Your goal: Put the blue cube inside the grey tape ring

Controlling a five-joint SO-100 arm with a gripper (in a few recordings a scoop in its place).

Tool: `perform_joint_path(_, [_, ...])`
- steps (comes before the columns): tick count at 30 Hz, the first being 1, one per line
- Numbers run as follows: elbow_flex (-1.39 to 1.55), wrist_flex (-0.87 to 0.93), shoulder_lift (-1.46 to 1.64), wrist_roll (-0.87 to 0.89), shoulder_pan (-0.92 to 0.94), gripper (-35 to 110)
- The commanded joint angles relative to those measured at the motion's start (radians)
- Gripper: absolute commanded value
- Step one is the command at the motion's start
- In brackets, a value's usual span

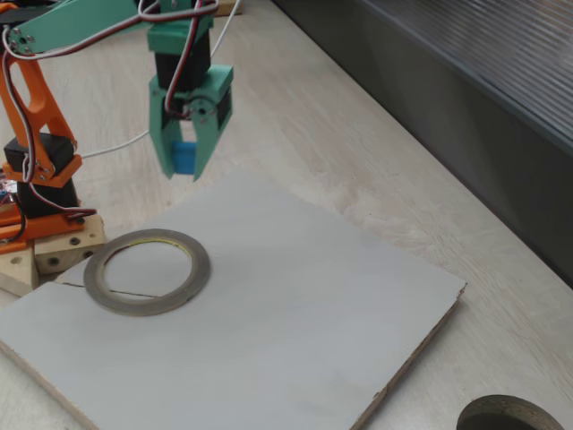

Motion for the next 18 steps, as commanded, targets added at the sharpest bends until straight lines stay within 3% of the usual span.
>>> perform_joint_path(1, [0.181, -0.163, 0.110, 0.021, -0.011, 3])
perform_joint_path(9, [0.532, -0.339, 0.288, 0.021, 0.009, 3])
perform_joint_path(18, [0.698, -0.341, 0.451, 0.011, 0.291, 3])
